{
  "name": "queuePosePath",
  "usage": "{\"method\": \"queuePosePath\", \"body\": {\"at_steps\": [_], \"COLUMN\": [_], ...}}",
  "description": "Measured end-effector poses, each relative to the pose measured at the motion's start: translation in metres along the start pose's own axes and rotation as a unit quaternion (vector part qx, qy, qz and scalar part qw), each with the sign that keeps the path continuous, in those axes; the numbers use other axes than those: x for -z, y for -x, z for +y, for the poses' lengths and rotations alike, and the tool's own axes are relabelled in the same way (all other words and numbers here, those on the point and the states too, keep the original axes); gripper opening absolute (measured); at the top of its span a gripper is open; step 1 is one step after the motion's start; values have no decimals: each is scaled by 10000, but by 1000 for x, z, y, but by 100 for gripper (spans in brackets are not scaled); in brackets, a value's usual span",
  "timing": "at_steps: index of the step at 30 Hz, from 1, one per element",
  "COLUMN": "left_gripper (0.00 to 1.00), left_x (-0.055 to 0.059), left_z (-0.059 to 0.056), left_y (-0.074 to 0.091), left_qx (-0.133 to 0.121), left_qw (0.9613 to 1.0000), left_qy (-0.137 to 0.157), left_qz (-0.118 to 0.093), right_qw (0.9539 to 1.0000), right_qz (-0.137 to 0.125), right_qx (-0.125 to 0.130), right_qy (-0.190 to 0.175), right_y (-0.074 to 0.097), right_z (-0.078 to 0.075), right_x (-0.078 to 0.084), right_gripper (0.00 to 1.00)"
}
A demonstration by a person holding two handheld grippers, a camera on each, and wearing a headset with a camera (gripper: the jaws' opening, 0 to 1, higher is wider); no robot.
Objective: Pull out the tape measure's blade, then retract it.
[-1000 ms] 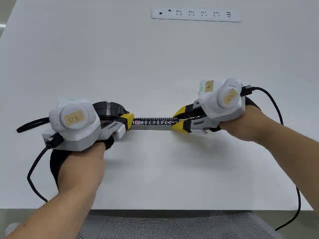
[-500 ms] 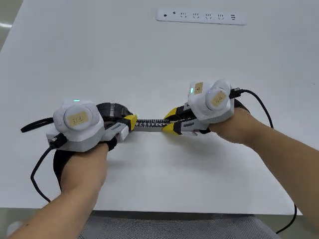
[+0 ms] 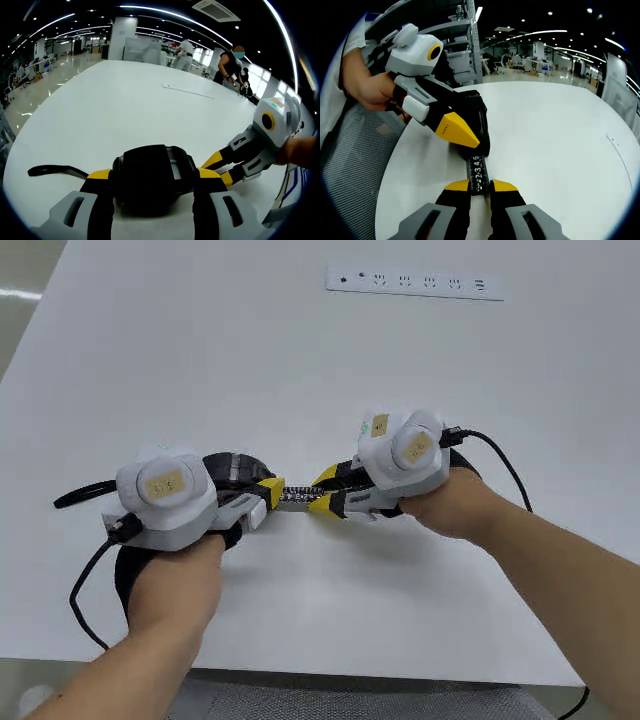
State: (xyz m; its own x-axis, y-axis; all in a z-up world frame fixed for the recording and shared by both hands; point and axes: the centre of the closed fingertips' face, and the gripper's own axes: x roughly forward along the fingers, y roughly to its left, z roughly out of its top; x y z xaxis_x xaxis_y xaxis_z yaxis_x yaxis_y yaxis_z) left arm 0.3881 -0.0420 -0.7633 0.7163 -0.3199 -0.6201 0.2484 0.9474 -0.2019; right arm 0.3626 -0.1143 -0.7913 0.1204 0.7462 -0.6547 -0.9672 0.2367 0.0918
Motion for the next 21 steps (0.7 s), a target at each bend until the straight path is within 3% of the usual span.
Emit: {"method": "queuePosePath", "body": {"at_steps": [21], "left_gripper": [60], "left_x": [-1], "left_z": [0], "left_y": [0], "left_qx": [33], "left_qw": [10000], "left_qy": [22], "left_qz": [-29], "right_qw": [9999], "right_qz": [-150], "right_qx": [-67], "right_qy": [26], "right_y": [-21], "right_z": [3], "right_x": [-18], "right_gripper": [12]}}
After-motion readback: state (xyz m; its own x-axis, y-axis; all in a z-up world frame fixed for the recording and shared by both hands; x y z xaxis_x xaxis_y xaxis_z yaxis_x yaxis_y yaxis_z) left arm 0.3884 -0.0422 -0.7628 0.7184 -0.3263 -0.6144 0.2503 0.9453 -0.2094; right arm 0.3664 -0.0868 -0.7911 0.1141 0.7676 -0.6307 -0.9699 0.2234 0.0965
